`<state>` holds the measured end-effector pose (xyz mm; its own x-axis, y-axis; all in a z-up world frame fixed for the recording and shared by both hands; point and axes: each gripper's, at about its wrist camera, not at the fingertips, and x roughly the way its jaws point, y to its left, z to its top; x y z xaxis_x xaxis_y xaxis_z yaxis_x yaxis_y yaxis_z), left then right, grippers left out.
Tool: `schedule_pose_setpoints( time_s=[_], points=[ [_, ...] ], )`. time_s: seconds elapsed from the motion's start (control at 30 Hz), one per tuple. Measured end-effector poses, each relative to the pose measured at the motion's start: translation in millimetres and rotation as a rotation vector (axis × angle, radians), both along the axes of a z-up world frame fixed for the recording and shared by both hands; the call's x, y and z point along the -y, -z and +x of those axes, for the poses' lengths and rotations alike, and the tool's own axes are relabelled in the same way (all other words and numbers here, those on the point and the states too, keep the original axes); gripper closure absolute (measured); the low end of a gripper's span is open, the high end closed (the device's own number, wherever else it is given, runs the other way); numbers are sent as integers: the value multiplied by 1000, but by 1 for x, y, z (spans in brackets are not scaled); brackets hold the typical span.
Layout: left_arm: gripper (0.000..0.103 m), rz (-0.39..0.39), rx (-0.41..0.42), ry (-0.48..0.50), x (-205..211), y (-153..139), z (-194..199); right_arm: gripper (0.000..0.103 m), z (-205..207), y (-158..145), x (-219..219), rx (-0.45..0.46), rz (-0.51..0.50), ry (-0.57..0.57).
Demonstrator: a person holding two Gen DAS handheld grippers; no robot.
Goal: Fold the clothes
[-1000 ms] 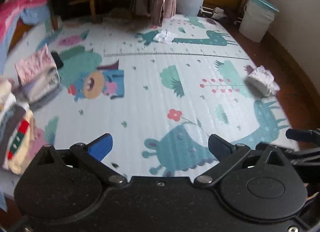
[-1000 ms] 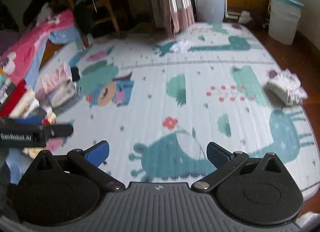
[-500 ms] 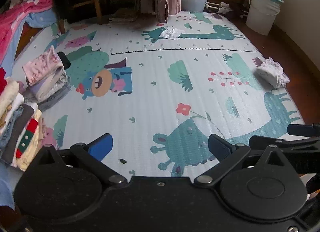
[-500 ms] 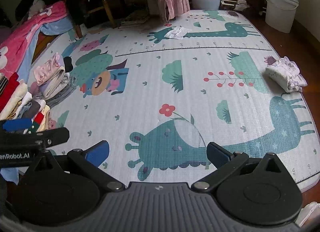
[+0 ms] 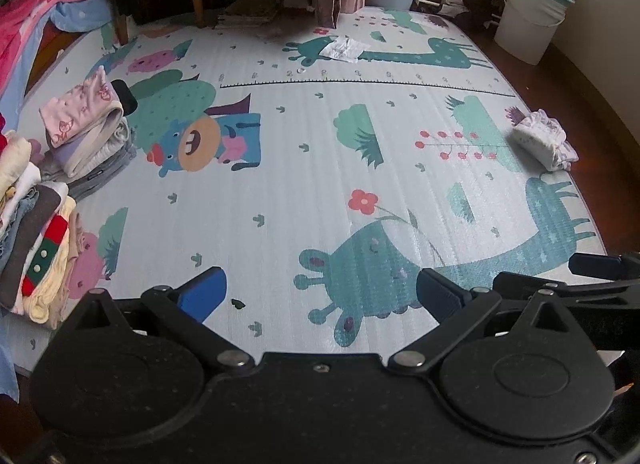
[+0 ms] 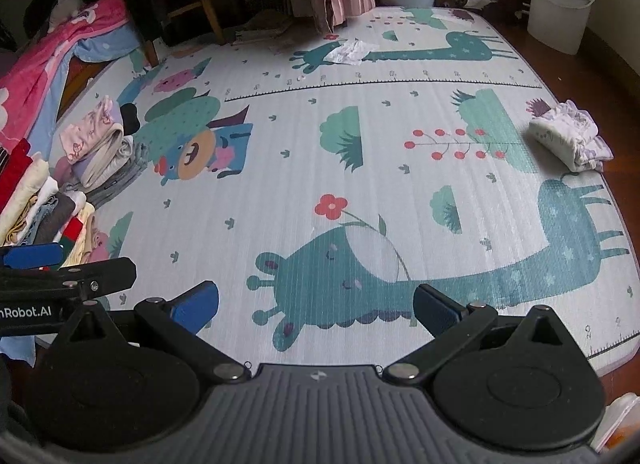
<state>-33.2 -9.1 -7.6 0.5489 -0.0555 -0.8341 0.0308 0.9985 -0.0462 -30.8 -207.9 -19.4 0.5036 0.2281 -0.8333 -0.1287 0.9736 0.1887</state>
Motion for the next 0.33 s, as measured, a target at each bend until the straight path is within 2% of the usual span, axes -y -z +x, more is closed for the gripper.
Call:
schedule_pose_setpoints(
  time_s=[0.23,0.33],
  points=[
    [0,10,3,-1,-1,0,0,0,0,1,0,-11,2,-6],
    [0,36,17,15,0,1,-3,0,0,1,0,-14,3,-11]
  ],
)
